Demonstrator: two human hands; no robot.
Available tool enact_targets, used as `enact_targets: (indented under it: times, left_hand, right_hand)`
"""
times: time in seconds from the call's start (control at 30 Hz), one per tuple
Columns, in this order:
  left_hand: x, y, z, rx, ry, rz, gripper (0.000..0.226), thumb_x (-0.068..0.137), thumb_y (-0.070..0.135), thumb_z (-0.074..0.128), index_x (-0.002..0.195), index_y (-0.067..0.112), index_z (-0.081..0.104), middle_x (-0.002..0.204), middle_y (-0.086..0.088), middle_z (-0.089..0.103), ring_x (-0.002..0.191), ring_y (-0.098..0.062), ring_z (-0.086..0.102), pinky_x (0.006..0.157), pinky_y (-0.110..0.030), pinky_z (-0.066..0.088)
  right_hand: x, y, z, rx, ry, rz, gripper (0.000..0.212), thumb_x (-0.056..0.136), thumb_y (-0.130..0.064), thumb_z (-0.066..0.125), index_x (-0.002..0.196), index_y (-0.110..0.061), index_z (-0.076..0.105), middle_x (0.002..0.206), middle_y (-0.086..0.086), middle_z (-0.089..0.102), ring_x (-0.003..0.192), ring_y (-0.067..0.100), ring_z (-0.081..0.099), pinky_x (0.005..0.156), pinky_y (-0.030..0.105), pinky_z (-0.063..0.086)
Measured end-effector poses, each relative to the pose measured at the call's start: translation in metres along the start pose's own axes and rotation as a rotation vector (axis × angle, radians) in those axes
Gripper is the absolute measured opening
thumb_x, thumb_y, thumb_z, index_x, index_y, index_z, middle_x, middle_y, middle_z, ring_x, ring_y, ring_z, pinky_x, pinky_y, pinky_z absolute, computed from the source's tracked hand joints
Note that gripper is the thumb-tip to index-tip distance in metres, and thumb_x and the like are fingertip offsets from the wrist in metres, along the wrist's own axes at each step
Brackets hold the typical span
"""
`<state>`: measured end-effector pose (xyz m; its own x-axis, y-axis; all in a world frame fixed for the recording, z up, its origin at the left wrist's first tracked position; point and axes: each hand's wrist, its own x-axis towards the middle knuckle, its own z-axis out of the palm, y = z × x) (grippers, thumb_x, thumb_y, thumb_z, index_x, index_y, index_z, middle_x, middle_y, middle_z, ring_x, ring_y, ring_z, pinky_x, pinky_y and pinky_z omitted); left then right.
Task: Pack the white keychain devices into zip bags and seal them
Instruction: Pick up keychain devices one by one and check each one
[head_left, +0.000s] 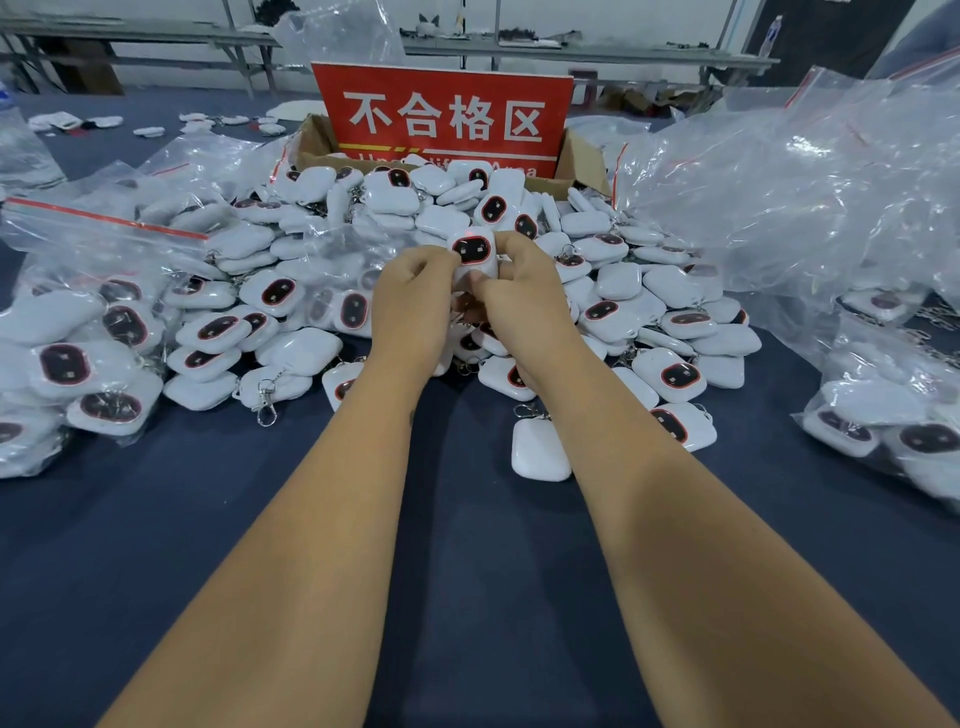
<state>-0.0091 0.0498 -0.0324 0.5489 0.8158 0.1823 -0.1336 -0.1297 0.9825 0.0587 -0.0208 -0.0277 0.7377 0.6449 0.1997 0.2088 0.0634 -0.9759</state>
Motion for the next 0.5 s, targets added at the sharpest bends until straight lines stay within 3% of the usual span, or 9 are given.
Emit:
enact_targets:
  times: [0.17, 0.3, 0.4, 0.5]
  left_hand:
    - [-0.0038, 0.0011, 0.0005, 0.018, 0.013, 0.005, 0.025, 0.077, 0.032, 0.056, 0.069, 0.009, 0.052, 0.071, -0.011, 0.048, 0.068, -0.021, 0.044, 0.067, -0.037, 0.040]
    - [-0.0011, -0.0033, 0.0004, 0.068, 0.016, 0.028, 0.026, 0.085, 0.028, 0.056, 0.070, 0.007, 0.052, 0.066, -0.005, 0.047, 0.065, -0.017, 0.044, 0.065, -0.034, 0.038]
    - [0.0005, -0.0055, 0.0002, 0.093, 0.003, 0.042, 0.028, 0.087, 0.028, 0.055, 0.067, 0.010, 0.052, 0.067, -0.007, 0.050, 0.067, -0.018, 0.047, 0.068, -0.036, 0.040]
    - [0.0013, -0.0065, -0.0002, 0.105, -0.014, 0.056, 0.029, 0.088, 0.030, 0.054, 0.063, 0.014, 0.053, 0.068, -0.006, 0.055, 0.069, -0.019, 0.052, 0.070, -0.042, 0.048]
  right_hand:
    - [0.0009, 0.0016, 0.0004, -0.018, -0.027, -0.002, 0.027, 0.091, 0.002, 0.056, 0.105, -0.020, 0.061, 0.087, 0.010, 0.070, 0.067, 0.014, 0.065, 0.061, 0.027, 0.052]
    - [0.0006, 0.0043, 0.0023, -0.062, -0.015, -0.040, 0.026, 0.090, -0.001, 0.055, 0.098, -0.025, 0.060, 0.086, 0.009, 0.070, 0.070, 0.013, 0.066, 0.068, 0.031, 0.059]
    - [0.0010, 0.0042, 0.0023, -0.064, 0.001, -0.025, 0.025, 0.087, -0.003, 0.055, 0.099, -0.023, 0.063, 0.085, 0.008, 0.071, 0.075, 0.019, 0.066, 0.077, 0.041, 0.059]
    - [0.0012, 0.0029, 0.0017, -0.016, 0.012, 0.000, 0.024, 0.086, -0.007, 0.054, 0.098, -0.023, 0.067, 0.081, 0.003, 0.070, 0.075, 0.016, 0.066, 0.077, 0.042, 0.058]
